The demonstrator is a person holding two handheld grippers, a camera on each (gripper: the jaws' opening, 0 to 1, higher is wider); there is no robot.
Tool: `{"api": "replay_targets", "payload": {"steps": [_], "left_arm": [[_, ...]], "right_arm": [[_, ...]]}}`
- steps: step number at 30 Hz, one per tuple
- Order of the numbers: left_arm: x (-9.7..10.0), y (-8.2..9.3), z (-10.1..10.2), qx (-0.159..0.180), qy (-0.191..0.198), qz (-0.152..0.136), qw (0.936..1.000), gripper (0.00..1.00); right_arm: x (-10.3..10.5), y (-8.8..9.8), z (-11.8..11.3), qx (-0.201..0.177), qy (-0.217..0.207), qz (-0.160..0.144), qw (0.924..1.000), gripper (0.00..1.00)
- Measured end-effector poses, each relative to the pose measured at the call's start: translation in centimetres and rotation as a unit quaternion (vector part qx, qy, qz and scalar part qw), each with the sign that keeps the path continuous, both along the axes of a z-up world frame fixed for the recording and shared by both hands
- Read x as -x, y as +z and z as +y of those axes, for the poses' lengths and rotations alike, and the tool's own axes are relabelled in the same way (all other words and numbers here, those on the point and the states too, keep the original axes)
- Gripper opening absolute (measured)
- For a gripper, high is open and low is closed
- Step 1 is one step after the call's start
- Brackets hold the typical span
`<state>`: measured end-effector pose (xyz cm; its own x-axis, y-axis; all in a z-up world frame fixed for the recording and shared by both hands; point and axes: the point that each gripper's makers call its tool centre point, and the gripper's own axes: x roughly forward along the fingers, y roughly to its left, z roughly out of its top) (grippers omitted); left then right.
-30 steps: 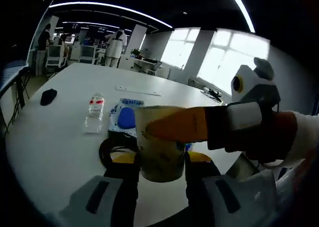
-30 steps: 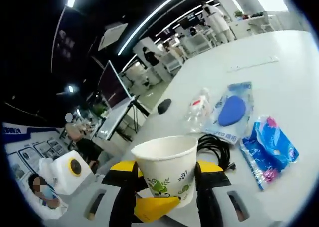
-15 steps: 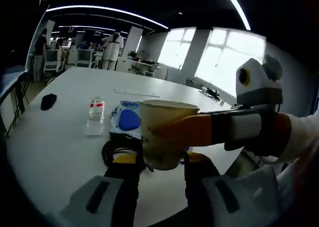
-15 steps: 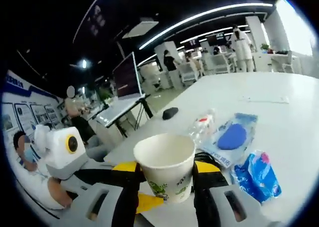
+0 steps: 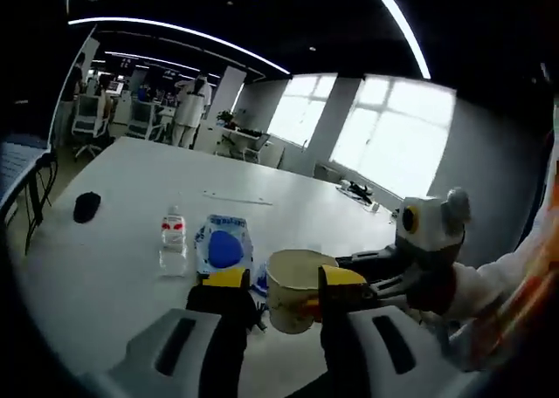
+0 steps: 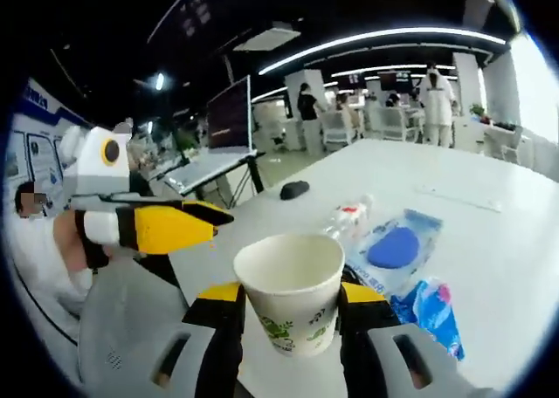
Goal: Arrange the tabletop items into an orderly group along one side of the table until the central work area is clear of visible clutter.
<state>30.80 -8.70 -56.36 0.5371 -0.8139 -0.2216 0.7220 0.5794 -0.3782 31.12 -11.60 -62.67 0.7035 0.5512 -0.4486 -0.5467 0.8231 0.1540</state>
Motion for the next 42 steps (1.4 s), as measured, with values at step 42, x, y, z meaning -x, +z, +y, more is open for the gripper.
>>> {"api": "replay_targets", "payload": {"steps": [42], "left_arm": [[-3.7,-5.0,3.4,-0.290,-0.114,-0.041,0.9492,0.00]], "right_arm": [[3.5,-2.4,-3.4,0.063,0.012,0.025,0.9977,0.62]]}}
